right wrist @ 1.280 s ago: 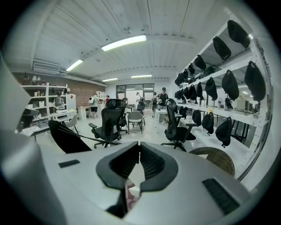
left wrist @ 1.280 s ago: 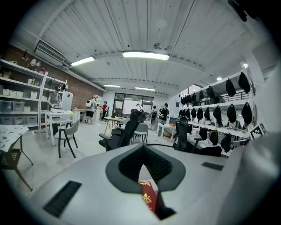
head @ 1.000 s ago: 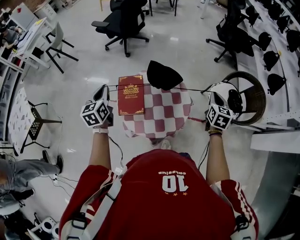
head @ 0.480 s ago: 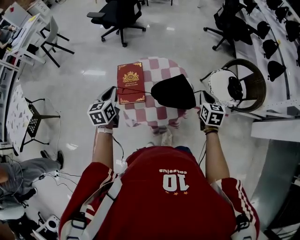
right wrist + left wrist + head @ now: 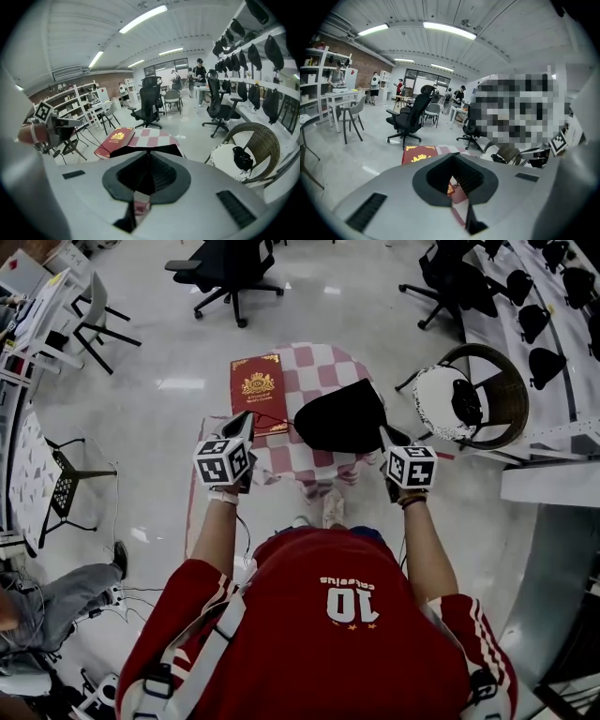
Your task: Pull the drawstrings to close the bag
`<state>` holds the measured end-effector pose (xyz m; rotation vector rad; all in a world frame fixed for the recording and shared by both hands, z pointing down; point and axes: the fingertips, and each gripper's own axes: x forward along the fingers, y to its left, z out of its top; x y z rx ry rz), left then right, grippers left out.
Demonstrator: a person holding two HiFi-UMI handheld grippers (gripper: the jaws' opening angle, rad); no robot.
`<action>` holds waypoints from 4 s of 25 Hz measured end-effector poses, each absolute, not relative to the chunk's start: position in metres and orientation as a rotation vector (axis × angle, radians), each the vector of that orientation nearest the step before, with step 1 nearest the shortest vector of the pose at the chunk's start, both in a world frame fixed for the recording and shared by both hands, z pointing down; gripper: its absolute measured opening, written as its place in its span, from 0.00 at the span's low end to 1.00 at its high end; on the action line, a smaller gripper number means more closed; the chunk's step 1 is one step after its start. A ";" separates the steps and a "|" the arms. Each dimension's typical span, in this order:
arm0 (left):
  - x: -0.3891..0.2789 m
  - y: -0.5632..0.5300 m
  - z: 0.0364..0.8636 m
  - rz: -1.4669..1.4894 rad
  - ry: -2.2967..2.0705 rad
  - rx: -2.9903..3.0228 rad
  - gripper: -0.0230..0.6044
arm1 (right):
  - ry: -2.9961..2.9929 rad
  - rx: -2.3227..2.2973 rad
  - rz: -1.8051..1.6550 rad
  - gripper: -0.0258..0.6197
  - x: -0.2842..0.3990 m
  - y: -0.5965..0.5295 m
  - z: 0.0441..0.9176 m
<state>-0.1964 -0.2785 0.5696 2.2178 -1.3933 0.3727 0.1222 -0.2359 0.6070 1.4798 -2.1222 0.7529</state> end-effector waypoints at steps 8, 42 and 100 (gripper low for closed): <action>-0.132 -0.278 0.570 0.403 -1.255 2.305 0.05 | -2.205 1.398 0.792 0.09 0.102 -0.241 0.612; -0.187 -0.230 0.580 0.782 -1.286 2.280 0.22 | -2.435 1.252 0.711 0.20 0.047 -0.256 0.566; -0.171 -0.154 0.313 -0.039 -1.470 2.795 0.05 | -2.458 1.875 0.083 0.12 0.051 -0.125 0.340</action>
